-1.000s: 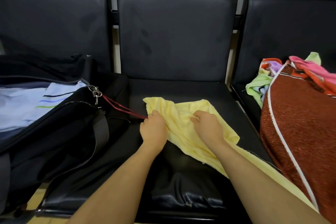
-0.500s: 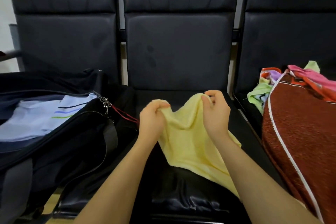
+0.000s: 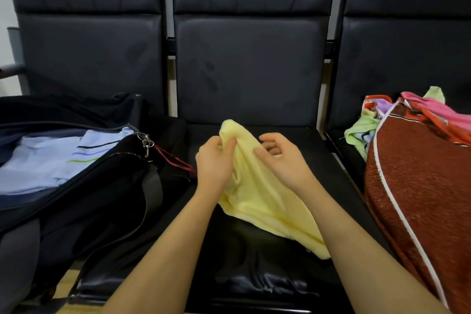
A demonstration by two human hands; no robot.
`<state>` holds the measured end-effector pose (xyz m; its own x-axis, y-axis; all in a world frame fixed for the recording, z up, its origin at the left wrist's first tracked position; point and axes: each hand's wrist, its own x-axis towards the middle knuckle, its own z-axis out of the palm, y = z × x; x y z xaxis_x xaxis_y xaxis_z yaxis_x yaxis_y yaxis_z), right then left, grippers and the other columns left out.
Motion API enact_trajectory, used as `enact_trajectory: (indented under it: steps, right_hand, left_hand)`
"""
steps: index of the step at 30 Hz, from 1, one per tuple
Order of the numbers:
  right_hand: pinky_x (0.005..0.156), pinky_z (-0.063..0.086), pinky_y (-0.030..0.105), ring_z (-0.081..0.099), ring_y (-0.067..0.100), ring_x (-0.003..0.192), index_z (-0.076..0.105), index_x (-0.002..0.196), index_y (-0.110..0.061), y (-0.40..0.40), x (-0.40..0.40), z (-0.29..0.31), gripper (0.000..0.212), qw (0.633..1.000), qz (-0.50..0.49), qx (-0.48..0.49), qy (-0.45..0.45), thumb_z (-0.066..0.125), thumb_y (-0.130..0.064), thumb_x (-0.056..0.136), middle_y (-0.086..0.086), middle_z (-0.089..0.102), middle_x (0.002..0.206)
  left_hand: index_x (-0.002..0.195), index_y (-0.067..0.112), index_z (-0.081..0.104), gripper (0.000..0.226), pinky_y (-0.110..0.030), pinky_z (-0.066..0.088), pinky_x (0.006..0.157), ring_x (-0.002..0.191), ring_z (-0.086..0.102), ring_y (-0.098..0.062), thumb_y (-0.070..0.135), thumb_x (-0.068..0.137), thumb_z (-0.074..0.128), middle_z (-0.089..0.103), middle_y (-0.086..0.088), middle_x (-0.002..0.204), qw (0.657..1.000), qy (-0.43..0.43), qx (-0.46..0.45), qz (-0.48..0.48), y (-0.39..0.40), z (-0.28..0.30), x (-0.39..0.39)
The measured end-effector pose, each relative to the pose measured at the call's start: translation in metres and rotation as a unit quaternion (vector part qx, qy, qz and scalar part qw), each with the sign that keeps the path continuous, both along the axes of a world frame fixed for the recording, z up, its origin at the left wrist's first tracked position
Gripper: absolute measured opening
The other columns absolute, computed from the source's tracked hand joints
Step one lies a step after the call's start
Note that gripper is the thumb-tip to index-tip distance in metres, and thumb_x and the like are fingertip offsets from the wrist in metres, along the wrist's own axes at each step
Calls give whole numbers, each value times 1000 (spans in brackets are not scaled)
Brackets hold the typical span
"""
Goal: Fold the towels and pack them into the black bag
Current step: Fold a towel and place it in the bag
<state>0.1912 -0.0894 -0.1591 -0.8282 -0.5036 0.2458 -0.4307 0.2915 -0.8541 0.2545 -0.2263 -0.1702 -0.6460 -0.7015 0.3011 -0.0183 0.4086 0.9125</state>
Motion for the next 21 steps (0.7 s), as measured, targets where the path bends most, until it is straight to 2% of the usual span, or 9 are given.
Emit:
enact_trajectory:
  steps: [2,4,6,8,9,11,14,17,21]
  right_hand:
    - [79,45,27,55,9,87,55,107,-25,0,-3,-8,31,989,1,145,15,65,-44,84,-13,56,91]
    - [64,38,24,49,10,69,56,82,-17,-3,-3,-13,27,980,-5,193,40,65,-41,85,-8,51,72]
    - [54,31,20,41,10,59,49,68,-9,-5,-3,-14,34,990,-8,135,30,64,-33,87,-2,43,62]
    - [57,36,22,47,11,63,55,75,-2,-8,-2,-10,29,998,-21,52,10,62,-27,89,3,50,68]
    - [60,39,25,51,13,67,58,81,-4,-9,-1,-8,23,999,-38,18,12,61,-25,90,5,56,72]
    - [60,45,33,54,17,67,56,85,-11,-10,1,-8,13,994,-90,-31,48,59,-22,91,6,60,75]
    - [64,49,40,58,18,70,51,87,-15,-9,5,-3,8,984,-121,-64,116,53,-17,94,0,60,77]
    - [75,54,26,62,3,88,51,91,-14,-11,11,3,7,988,-41,-111,96,53,-9,94,-9,66,96]
    - [87,51,24,63,4,101,53,83,-11,-17,23,5,22,986,66,-120,93,52,10,84,-7,69,99]
  left_hand:
    - [76,3,54,31,-26,36,55,58,42,-11,30,91,58,46,2,63,1000,-6,0,2,-6,3,0]
    - [81,1,56,30,-26,38,56,61,44,-11,29,92,57,49,-1,67,1000,-21,-21,3,-7,5,0]
    - [77,2,54,30,-26,37,55,62,44,-13,27,93,56,48,-2,68,998,-34,-47,13,-9,6,0]
    - [69,9,46,30,-26,38,57,66,46,-15,24,94,54,46,1,70,991,-65,-116,33,-10,5,1]
    - [73,12,47,25,-29,42,64,72,50,-17,22,94,52,50,0,78,983,-85,-159,41,-11,5,2]
    - [102,11,56,12,-37,46,83,91,55,-23,19,96,50,53,-5,104,968,-114,-218,44,-10,5,4]
    - [124,7,52,30,-36,42,93,103,53,-25,17,96,49,50,-7,118,971,-110,-213,26,-6,4,7]
    - [130,11,49,37,-34,41,93,103,53,-22,19,94,52,49,-4,116,972,-94,-213,-35,0,-1,9]
    - [144,21,37,54,-12,33,83,100,44,-1,12,93,53,45,9,115,979,-67,-133,-136,7,-1,10]
